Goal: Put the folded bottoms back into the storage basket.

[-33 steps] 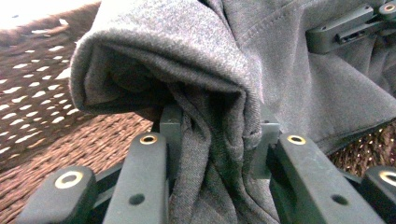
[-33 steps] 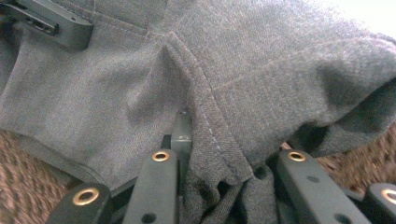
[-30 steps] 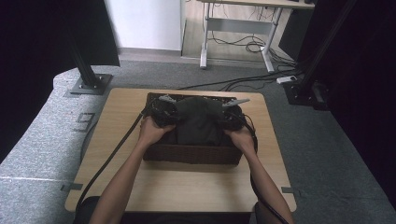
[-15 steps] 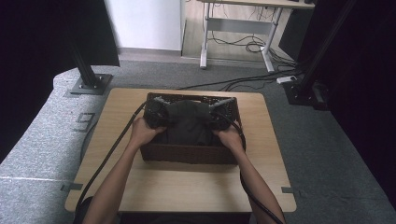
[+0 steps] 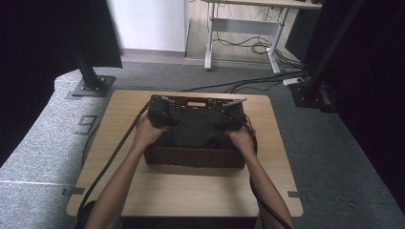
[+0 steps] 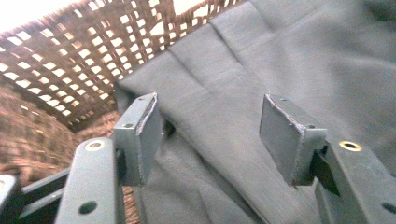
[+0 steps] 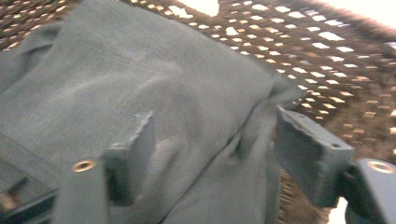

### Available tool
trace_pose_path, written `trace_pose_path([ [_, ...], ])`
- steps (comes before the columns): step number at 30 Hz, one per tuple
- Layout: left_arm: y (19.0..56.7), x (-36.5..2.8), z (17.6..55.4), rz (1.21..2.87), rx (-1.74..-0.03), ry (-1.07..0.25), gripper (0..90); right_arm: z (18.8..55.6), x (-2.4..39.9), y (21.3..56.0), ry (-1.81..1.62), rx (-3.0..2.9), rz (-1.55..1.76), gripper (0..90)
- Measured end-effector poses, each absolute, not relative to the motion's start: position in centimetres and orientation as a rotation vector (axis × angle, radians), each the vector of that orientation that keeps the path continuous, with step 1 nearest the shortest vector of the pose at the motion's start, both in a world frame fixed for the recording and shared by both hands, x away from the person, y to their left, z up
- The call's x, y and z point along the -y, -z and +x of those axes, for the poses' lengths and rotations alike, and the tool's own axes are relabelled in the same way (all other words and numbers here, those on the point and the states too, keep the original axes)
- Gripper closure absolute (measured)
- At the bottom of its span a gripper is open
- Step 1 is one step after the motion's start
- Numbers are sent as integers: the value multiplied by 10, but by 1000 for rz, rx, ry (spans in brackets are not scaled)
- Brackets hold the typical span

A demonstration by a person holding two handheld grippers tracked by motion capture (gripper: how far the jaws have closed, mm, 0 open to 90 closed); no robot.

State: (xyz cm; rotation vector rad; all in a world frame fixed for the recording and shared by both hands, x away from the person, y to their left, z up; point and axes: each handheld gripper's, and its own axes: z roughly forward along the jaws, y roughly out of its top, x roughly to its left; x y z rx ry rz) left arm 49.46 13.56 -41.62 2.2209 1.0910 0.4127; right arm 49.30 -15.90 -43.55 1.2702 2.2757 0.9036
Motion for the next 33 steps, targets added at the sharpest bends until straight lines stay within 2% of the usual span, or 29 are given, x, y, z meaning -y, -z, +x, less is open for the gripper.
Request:
trace_pose_path([
  [8, 410, -140, 486, 2225, -1043, -409, 248, 486, 169, 428, -975, -2270, 1227, 178],
  [10, 410, -142, 482, 2223, -1028, -405, 198, 482, 170, 426, -986, -2274, 1208, 129],
  [15, 406, -152, 472, 2197, -995, -353, 143, 475, 172, 422, -1003, -2297, 1182, 104],
  [23, 402, -165, 460, 2158, -981, -348, 118, 461, 178, 416, -1002, -2318, 1137, 41],
  [25, 401, -168, 456, 2150, -975, -356, 77, 456, 181, 414, -1007, -2323, 1132, 28],
  [33, 400, -177, 442, 2130, -974, -375, 28, 444, 187, 412, -1042, -2328, 1116, 0],
])
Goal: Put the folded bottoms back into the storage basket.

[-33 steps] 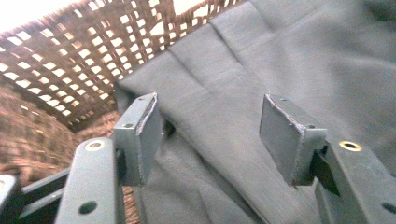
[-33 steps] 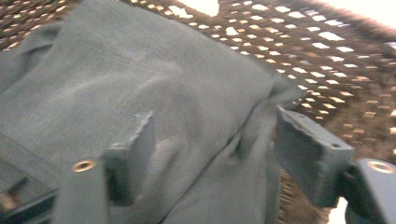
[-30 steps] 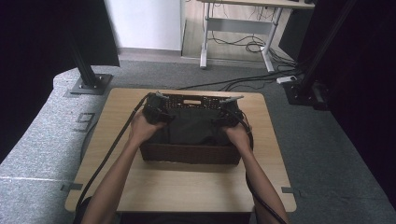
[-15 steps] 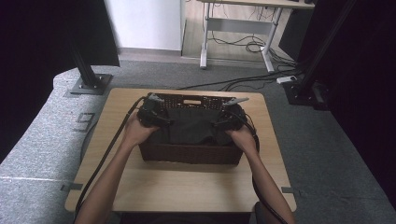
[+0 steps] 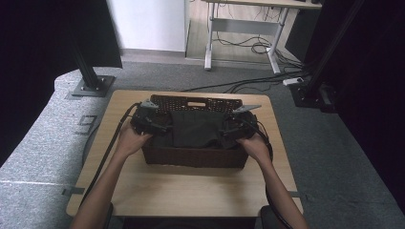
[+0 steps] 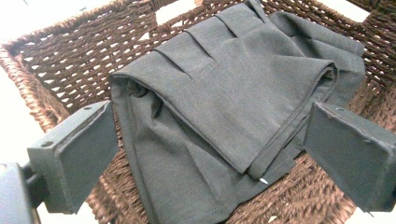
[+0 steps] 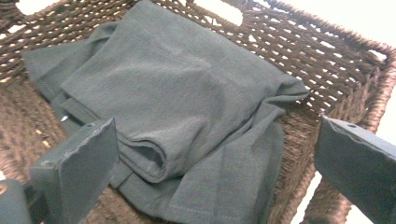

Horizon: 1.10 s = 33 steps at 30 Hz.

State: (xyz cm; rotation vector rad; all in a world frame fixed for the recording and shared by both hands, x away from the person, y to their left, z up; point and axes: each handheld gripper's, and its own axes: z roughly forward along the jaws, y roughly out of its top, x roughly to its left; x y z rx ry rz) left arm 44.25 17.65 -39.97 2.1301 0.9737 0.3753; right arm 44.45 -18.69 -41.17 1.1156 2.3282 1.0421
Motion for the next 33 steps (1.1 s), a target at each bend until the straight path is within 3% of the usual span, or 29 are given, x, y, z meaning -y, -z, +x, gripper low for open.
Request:
trace_pose_path([
  [33, 405, -216, 392, 2102, -915, -460, 0, 396, 215, 413, -1130, -2312, 1067, 0],
])
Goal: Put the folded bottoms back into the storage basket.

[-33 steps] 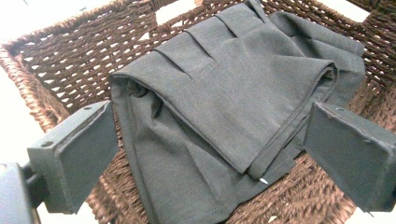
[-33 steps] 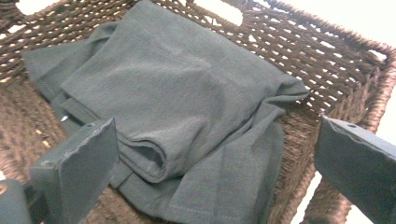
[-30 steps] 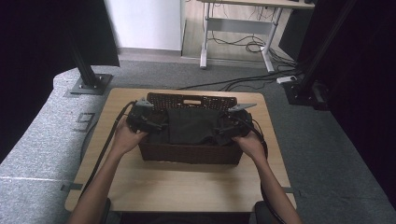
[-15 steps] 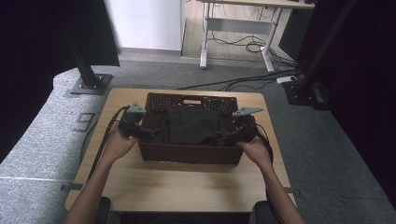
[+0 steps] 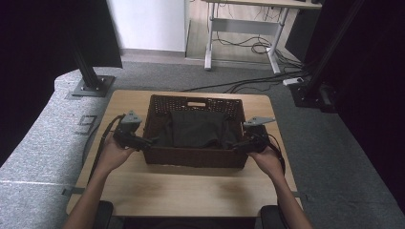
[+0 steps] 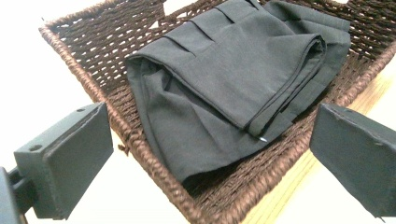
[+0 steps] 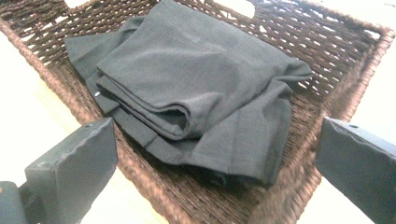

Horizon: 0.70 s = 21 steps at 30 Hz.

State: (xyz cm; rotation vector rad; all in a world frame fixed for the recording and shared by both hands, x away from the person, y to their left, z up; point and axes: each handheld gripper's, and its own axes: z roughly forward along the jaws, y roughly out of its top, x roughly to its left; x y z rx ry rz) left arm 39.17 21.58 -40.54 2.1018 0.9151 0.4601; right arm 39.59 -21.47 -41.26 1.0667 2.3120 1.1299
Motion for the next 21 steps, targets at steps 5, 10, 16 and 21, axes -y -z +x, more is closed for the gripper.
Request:
trace_pose_path([
  [5, 409, -222, 384, 2093, -923, -468, 0, 388, 225, 415, -1139, -2297, 1080, 0],
  [10, 411, -228, 378, 2082, -928, -464, 0, 380, 235, 418, -1146, -2284, 1091, 0],
  [16, 415, -237, 369, 2070, -931, -450, 0, 369, 245, 421, -1151, -2266, 1106, 0],
  [21, 422, -242, 363, 2064, -944, -447, 0, 362, 252, 428, -1152, -2260, 1121, 0],
])
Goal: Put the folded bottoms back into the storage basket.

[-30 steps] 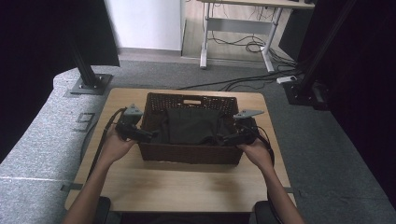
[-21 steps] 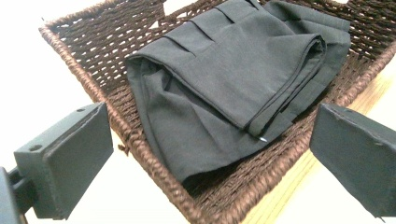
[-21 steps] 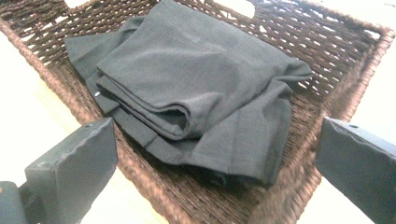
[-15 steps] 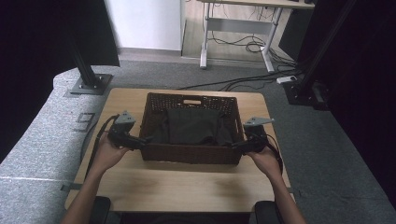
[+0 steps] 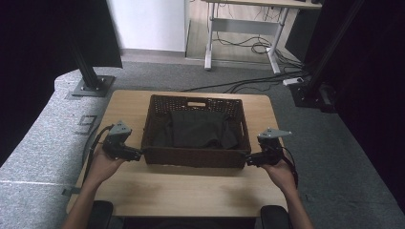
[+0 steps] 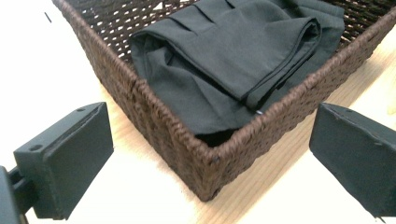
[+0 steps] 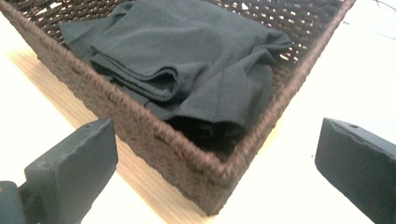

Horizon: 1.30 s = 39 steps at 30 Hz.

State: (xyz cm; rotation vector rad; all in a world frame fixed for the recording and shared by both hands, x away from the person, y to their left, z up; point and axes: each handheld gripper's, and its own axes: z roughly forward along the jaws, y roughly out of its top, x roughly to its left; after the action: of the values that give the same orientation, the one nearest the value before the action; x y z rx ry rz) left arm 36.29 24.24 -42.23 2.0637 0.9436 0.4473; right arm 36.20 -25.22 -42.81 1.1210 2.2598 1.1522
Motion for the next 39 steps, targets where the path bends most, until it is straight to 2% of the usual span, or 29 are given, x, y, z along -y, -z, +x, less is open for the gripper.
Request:
trace_pose_path([
  [12, 453, -249, 353, 2078, -964, -456, 0, 354, 256, 456, -1128, -2275, 1130, 0],
  [30, 508, -250, 348, 2089, -998, -433, 0, 355, 250, 519, -1065, -2318, 1207, 0],
  [39, 540, -240, 347, 2214, -994, -457, 0, 356, 247, 545, -1002, -2338, 1234, 0],
])
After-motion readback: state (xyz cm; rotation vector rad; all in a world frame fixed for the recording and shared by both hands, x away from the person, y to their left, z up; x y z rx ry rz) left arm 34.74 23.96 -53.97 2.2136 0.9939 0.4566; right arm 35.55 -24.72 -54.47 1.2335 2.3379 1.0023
